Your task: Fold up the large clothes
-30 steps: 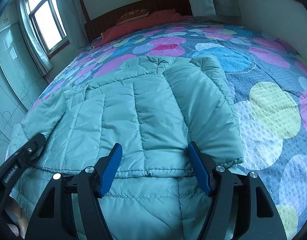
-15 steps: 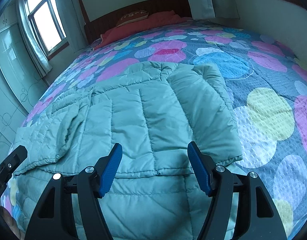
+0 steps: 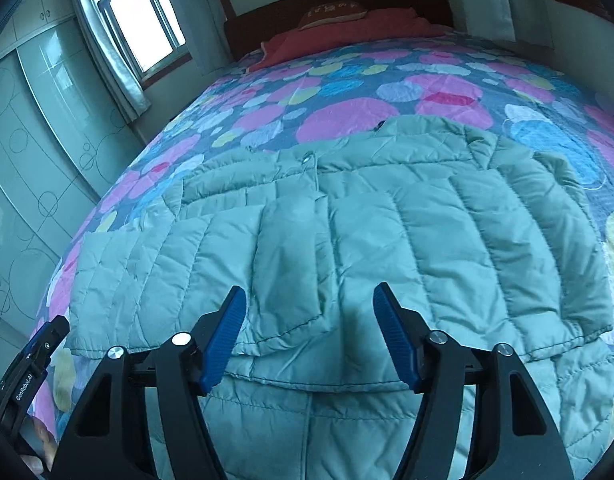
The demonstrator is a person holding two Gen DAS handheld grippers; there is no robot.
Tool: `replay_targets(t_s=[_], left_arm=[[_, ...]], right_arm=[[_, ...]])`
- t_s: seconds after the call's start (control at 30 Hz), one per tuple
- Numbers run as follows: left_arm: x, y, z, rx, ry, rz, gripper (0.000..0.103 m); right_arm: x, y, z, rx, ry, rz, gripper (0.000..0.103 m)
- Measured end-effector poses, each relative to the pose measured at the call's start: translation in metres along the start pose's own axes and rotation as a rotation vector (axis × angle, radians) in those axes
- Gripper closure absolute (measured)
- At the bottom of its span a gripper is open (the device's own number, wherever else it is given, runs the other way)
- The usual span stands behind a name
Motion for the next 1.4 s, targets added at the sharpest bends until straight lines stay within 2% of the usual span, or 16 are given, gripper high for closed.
replay_targets(t_s=[0.03, 0.1, 0.23, 0.4, 0.53, 0.67, 0.8, 0.87, 0.9, 0.93, 1.0, 1.07, 1.17, 1.3, 1.33, 1.4], left_arm=[[0.000, 0.003, 0.001, 0.000, 0.004, -0.003, 0.053], [0.000, 0.004, 0.003, 0.002, 0.007, -0.003, 0.053], [-0.003, 0.002, 0.005, 0.012, 0.001, 0.000, 0.053], [-0.007, -0.010, 0.013, 0.029, 0.008, 0.024, 0.052], [-0.011, -0.025, 0.023, 0.041, 0.020, 0.049, 0.052], [-0.011, -0.038, 0.039, 0.038, 0.058, 0.084, 0.052], [-0.015, -0.040, 0.048, 0.047, 0.085, 0.092, 0.052], [-0.021, -0.039, 0.050, 0.045, 0.072, 0.091, 0.052], [-0.025, -0.038, 0.052, 0.040, 0.067, 0.089, 0.052], [-0.030, -0.038, 0.055, 0.038, 0.065, 0.087, 0.052], [-0.039, -0.038, 0.062, 0.039, 0.062, 0.082, 0.051], [-0.047, -0.040, 0.071, 0.032, 0.056, 0.090, 0.051], [-0.052, -0.039, 0.091, 0.031, 0.089, 0.085, 0.051], [-0.043, -0.034, 0.127, 0.012, 0.194, 0.086, 0.050], [-0.039, -0.033, 0.136, 0.015, 0.220, 0.089, 0.044], [-0.034, -0.030, 0.141, 0.022, 0.224, 0.085, 0.042]], right_arm=[[0.001, 0.003, 0.005, 0.001, 0.022, -0.011, 0.079], [0.003, 0.003, 0.008, -0.014, 0.038, -0.011, 0.092], [-0.003, -0.017, -0.014, 0.035, -0.039, 0.000, 0.094], [-0.017, -0.070, -0.034, 0.139, -0.105, 0.027, 0.095], [-0.020, -0.117, -0.031, 0.190, -0.084, 0.079, 0.094], [-0.015, -0.145, -0.019, 0.228, -0.046, 0.103, 0.094], [-0.012, -0.153, -0.012, 0.196, 0.014, 0.108, 0.088], [-0.015, -0.152, -0.024, 0.211, -0.025, 0.118, 0.072], [-0.019, -0.150, -0.030, 0.222, -0.059, 0.125, 0.059], [-0.024, -0.147, -0.037, 0.238, -0.095, 0.126, 0.054], [-0.036, -0.138, -0.043, 0.251, -0.149, 0.109, 0.053], [-0.051, -0.128, -0.033, 0.219, -0.144, 0.074, 0.053], [-0.065, -0.116, -0.004, 0.160, -0.106, 0.036, 0.053], [-0.065, -0.118, 0.045, 0.194, 0.021, 0.005, 0.053], [-0.061, -0.122, 0.057, 0.192, 0.053, 0.007, 0.053], [-0.058, -0.124, 0.059, 0.181, 0.035, 0.002, 0.053]])
Point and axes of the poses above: each gripper's, at about its wrist camera, not at the fingertips, and z roughly the way its jaws point, y to its left, x to its underside, the point moved 1 cm from there along z, roughly the way its jaws point, and after that the axes turned 10 degrees about x, right-handed, at the moved point
